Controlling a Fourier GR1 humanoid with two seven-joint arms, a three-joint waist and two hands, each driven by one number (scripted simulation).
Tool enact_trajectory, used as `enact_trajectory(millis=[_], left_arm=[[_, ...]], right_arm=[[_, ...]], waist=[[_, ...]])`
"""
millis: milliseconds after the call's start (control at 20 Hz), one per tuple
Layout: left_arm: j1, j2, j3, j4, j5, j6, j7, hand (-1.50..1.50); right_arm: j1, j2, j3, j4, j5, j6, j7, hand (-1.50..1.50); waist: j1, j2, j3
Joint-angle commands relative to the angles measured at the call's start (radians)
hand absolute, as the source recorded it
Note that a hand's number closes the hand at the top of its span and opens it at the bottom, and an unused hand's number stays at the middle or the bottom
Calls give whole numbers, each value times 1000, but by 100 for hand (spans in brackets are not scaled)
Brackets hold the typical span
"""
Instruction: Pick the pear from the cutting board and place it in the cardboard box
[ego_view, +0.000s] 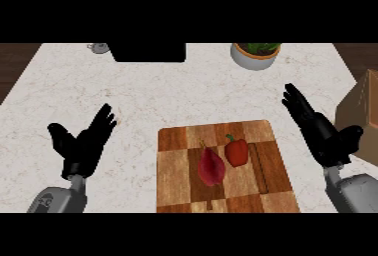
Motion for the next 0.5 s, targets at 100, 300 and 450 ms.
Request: enact_trajectory(millis=[100, 300, 450], left_arm=[[4, 116, 6, -2, -131, 11, -86, 0], [26, 146, 6, 6, -146, 11, -72, 0], [49, 231, -7, -3, -243, 19, -123, 0]], right_arm=[[184, 27, -68, -99, 127, -149, -343, -150], [102, 188, -245, -219, -48, -245, -461, -150], [388, 190, -309, -73, 132, -446, -665, -150]], waist=[[-56, 25, 27], [-163, -80, 102], [-128, 21, 34]])
